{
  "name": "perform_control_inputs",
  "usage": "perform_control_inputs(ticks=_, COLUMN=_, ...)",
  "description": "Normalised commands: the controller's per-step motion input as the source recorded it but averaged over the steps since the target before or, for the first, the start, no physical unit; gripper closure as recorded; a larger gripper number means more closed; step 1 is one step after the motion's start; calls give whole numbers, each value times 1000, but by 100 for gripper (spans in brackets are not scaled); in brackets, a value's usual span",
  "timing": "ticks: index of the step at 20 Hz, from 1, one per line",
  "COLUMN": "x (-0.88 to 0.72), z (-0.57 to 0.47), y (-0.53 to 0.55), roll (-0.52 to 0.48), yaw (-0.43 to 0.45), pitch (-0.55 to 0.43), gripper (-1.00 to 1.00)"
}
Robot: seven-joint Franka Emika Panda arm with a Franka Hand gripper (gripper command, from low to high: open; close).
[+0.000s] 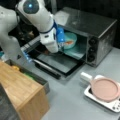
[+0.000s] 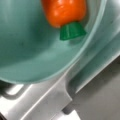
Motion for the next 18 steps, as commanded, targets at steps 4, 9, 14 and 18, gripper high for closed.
perform_control_inputs(ticks=4, x=339, z=13, y=-37, roll=-57, yaw=83, pitch=97, gripper=-100)
perform_control_inputs(ticks=9, x=342, z=-4, y=-24, roll=-4, yaw=123, pitch=72, gripper=-100)
perform_control_inputs(ticks=14, x=305, z=-8, y=6, roll=51, yaw=151, pitch=51, gripper=-100)
perform_control_inputs(ticks=18, x=256, z=-24, y=76, roll=73, yaw=123, pitch=31, gripper=-100)
